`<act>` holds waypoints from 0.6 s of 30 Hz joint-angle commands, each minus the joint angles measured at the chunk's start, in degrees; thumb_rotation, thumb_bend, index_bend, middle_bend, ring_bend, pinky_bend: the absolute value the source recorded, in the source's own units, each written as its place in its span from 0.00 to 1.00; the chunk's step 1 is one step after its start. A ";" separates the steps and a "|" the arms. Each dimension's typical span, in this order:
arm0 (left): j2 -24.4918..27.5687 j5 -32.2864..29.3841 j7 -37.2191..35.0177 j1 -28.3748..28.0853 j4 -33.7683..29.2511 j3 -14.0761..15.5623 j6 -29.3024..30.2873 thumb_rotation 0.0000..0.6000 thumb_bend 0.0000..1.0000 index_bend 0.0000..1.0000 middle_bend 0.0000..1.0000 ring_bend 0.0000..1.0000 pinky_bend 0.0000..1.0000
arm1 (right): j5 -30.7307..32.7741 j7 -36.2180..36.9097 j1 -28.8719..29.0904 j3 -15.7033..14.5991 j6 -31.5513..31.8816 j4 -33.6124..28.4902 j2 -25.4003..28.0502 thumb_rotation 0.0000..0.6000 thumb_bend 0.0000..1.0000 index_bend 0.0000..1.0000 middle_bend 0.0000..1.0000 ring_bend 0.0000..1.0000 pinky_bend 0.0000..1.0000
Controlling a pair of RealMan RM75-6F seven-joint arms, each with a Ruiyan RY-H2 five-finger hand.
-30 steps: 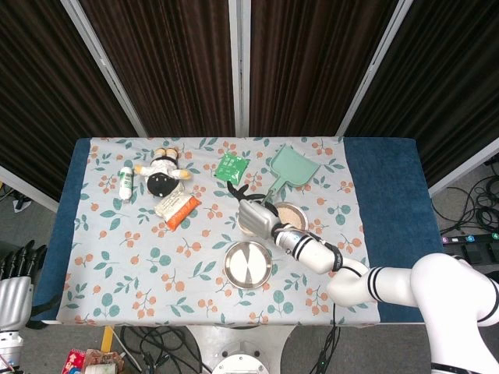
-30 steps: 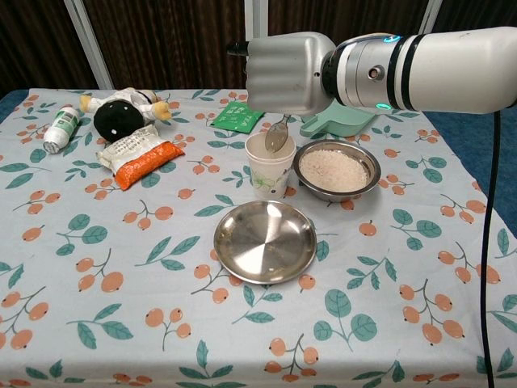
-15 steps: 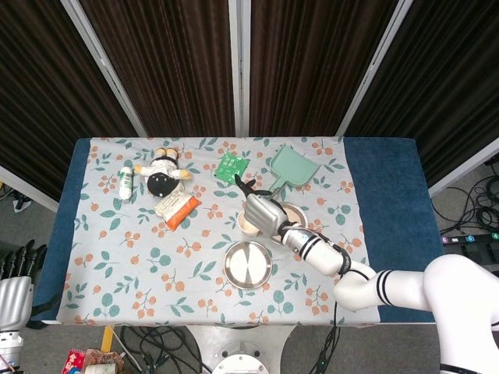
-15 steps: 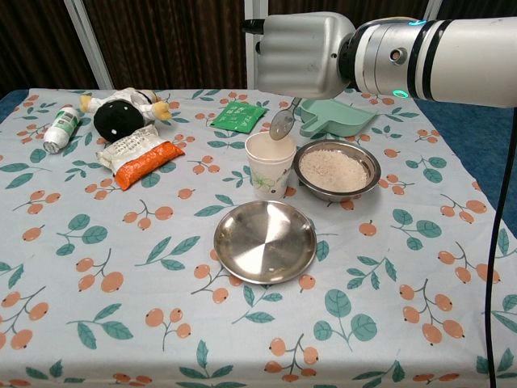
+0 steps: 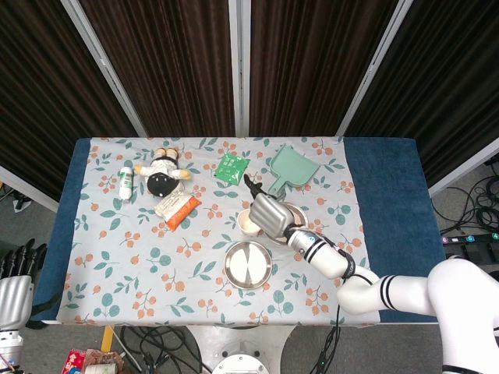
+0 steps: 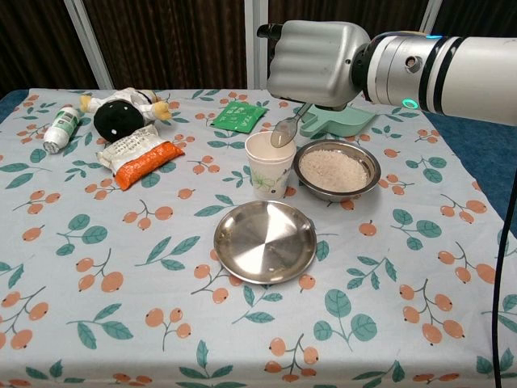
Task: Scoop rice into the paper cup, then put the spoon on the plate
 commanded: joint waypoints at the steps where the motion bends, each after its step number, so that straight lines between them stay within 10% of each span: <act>1: 0.10 -0.01 0.05 0.03 -0.12 -0.05 0.09 1.00 0.04 0.14 0.09 0.02 0.00 | -1.70 5.13 -2.41 1.03 1.90 -0.27 0.03 1.00 0.38 0.69 0.64 0.29 0.00; 18: 0.41 0.31 0.73 -0.01 -1.01 -0.06 0.31 1.00 0.04 0.14 0.09 0.02 0.00 | -11.13 29.84 -12.65 0.68 5.87 -8.42 -1.64 1.00 0.36 0.69 0.64 0.29 0.00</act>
